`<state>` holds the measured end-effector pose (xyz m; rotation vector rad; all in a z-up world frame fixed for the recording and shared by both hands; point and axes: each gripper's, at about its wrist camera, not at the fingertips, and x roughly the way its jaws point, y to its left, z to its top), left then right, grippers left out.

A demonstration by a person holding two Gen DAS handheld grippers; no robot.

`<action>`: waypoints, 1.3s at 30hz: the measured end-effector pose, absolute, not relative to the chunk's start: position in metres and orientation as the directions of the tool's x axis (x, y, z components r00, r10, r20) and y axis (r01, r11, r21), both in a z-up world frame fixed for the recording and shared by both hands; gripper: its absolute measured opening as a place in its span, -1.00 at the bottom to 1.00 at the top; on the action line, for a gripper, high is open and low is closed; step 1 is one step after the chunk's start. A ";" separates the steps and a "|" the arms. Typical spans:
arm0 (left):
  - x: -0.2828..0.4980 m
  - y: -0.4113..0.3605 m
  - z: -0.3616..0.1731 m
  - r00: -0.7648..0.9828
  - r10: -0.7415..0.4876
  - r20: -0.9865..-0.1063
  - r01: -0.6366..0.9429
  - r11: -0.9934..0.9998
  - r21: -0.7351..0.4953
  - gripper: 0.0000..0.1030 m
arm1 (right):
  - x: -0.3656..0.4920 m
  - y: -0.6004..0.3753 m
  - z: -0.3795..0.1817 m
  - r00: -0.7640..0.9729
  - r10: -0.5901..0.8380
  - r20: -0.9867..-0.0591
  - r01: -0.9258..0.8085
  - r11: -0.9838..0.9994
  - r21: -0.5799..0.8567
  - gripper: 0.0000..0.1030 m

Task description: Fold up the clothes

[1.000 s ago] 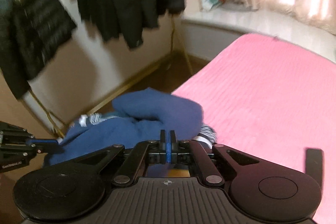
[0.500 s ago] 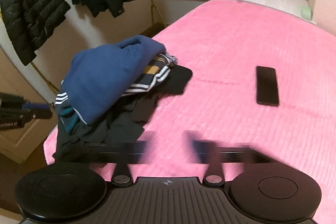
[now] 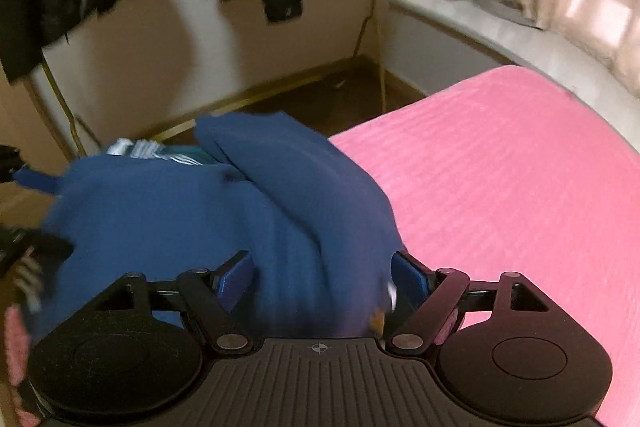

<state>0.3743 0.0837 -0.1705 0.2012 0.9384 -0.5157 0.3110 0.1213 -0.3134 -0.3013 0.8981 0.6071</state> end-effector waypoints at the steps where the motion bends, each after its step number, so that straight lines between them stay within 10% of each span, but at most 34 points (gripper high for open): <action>1: 0.379 0.085 -0.178 0.458 -0.347 -0.819 0.513 0.855 -0.075 0.24 | 0.318 0.124 -0.321 0.458 0.357 -0.814 -0.611 0.791 0.003 0.37; 2: 0.381 0.084 -0.184 0.439 -0.359 -0.824 0.520 0.849 -0.094 0.12 | 0.322 0.123 -0.325 0.445 0.354 -0.822 -0.602 0.798 0.017 -0.30; 7: 0.364 0.079 -0.182 0.434 -0.393 -0.810 0.535 0.837 -0.119 -0.97 | 0.319 0.109 -0.319 0.438 0.355 -0.826 -0.576 0.816 0.045 -0.76; 20: 0.129 -0.024 -0.042 0.316 -0.682 -0.660 0.801 0.564 -0.200 -0.98 | 0.045 -0.184 -0.211 0.614 0.335 -0.715 -0.167 0.940 0.297 -0.79; 28: -0.062 -0.173 -0.110 -0.096 -0.660 -0.746 0.831 0.359 -0.425 -0.90 | -0.153 -0.409 -0.292 0.473 0.068 -0.878 0.310 0.920 0.238 -0.48; 31: -0.115 -0.220 -0.141 -0.168 -0.574 -0.801 0.839 0.344 -0.422 -0.50 | -0.198 -0.439 -0.294 0.450 0.045 -0.892 0.338 0.916 0.217 0.63; 32: -0.124 -0.227 -0.147 -0.164 -0.549 -0.819 0.850 0.342 -0.400 -0.50 | -0.203 -0.435 -0.295 0.450 0.054 -0.891 0.307 0.928 0.211 0.71; 39: -0.121 -0.223 -0.175 -0.034 -0.431 -0.902 0.879 0.417 -0.232 -0.22 | -0.170 -0.341 -0.324 0.438 0.143 -0.887 -0.044 0.989 0.138 0.71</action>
